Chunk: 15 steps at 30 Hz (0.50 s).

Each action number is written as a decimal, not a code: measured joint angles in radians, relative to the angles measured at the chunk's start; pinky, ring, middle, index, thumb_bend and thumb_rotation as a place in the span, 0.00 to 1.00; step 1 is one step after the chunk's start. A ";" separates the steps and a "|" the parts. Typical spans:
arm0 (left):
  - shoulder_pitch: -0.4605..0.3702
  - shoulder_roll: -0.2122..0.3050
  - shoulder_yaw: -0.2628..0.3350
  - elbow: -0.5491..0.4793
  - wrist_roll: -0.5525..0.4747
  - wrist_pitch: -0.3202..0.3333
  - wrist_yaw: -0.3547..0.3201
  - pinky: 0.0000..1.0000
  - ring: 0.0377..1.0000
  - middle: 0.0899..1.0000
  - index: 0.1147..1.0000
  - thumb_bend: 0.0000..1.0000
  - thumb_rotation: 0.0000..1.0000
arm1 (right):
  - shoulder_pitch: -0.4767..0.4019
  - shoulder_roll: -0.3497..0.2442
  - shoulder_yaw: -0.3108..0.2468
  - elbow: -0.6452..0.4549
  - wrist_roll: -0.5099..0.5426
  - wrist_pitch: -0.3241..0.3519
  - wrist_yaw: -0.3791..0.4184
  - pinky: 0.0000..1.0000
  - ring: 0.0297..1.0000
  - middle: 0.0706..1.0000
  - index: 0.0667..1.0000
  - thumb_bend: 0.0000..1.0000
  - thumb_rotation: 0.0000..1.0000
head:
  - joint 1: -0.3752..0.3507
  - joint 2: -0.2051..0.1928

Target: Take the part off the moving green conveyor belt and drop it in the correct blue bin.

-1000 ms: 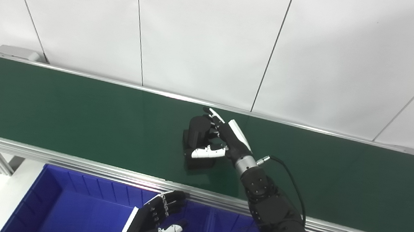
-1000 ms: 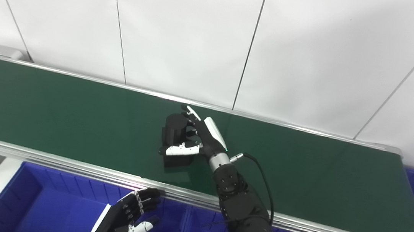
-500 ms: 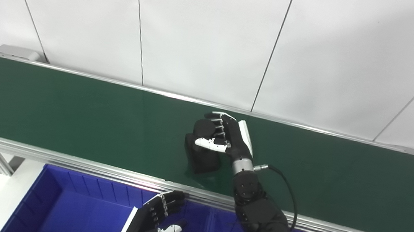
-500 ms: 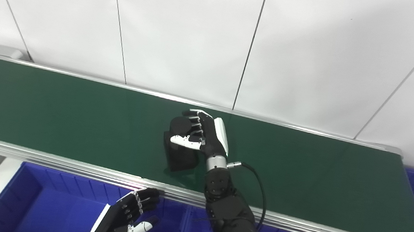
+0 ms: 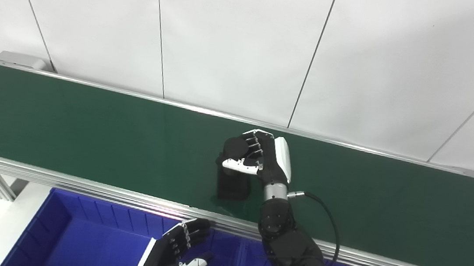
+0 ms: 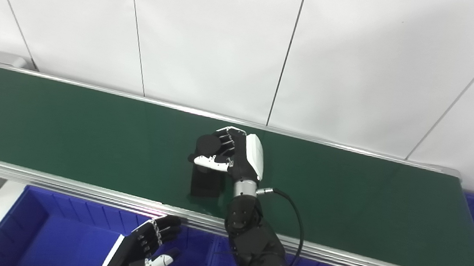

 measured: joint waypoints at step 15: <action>-0.004 0.000 -0.002 0.011 0.000 0.000 -0.005 0.80 0.76 0.74 0.68 0.48 0.00 | 0.192 -0.066 -0.006 -0.535 -0.035 0.030 0.013 0.40 0.43 0.13 0.16 0.46 0.00 | -0.037 0.003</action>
